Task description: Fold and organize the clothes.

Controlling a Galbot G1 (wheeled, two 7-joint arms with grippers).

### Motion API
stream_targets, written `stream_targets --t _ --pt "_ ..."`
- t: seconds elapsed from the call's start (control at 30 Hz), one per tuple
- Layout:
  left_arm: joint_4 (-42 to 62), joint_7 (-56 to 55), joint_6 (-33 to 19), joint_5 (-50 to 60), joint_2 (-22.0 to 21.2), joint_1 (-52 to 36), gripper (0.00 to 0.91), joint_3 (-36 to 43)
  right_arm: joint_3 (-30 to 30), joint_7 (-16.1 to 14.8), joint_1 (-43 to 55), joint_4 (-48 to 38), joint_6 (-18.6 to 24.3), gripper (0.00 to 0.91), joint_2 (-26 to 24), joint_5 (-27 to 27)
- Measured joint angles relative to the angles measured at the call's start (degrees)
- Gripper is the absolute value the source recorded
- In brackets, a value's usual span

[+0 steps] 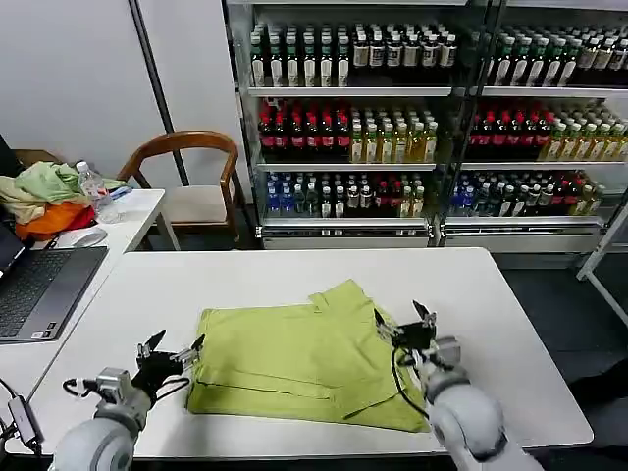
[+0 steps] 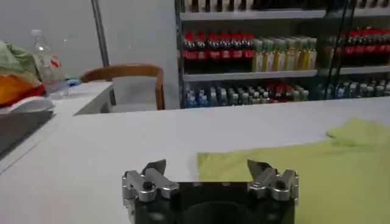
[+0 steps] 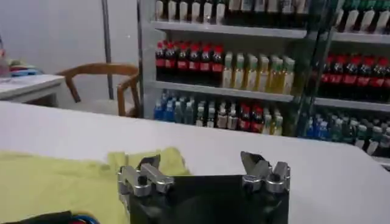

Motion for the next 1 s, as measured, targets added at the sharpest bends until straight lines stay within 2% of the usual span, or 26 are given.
stream_targets --t 0.43,0.67,1.0 --pt "12.2 1.0 0.4 -2.3 0.9 -13.3 0.907 8.8 -4.0 -0.6 13.1 -17.4 -0.2 0.907 6.4 0.9" --pt "18.3 1.7 -0.1 -2.4 0.3 -19.1 0.907 13.2 -5.9 -1.6 17.3 -25.1 0.8 0.907 10.1 -1.1" --pt "24.7 2.3 -0.7 -2.9 0.1 -23.7 0.907 15.1 -7.1 -2.5 21.5 -34.2 2.8 0.907 14.3 -3.1"
